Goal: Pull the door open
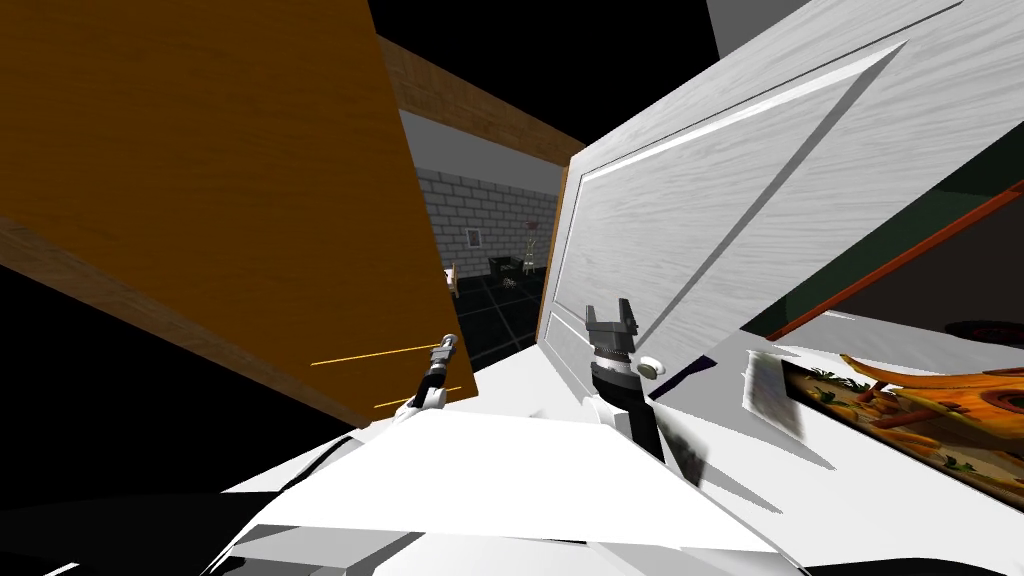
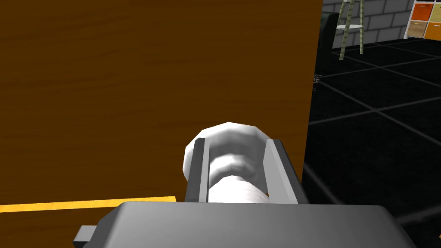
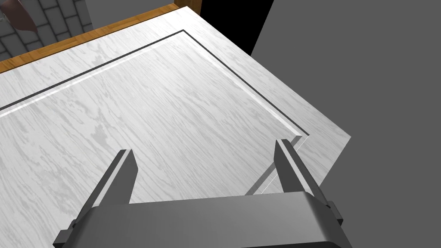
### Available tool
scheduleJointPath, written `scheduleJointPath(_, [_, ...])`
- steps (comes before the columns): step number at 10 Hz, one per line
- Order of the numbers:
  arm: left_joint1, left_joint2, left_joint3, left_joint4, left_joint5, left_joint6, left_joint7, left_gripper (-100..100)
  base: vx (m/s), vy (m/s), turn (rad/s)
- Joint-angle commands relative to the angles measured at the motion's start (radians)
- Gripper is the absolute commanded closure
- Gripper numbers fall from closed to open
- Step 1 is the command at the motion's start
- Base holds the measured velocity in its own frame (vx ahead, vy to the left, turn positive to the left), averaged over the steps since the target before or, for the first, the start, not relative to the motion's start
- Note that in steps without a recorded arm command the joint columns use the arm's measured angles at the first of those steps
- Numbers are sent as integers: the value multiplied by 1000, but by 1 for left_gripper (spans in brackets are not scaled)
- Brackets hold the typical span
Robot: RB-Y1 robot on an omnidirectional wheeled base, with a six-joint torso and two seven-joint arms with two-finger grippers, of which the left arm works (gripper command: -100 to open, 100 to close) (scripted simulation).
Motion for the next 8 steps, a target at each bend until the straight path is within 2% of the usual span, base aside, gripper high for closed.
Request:
scheduleJointPath(1, [3, -11, -9, 24, 6, 10, 36, 100, -18, 23, -18])
scheduleJointPath(3, [0, -11, -13, 26, 14, 11, 79, 100, -17, 26, -30])
scheduleJointPath(4, [-8, -1, -7, 11, 11, -5, 67, 100, -14, 7, -4])
scheduleJointPath(5, [0, 14, -20, 8, 4, -14, 96, 100, -98, -52, -130])
scheduleJointPath(8, [16, 36, -40, 10, -6, -21, 135, 100, -159, -33, -101])
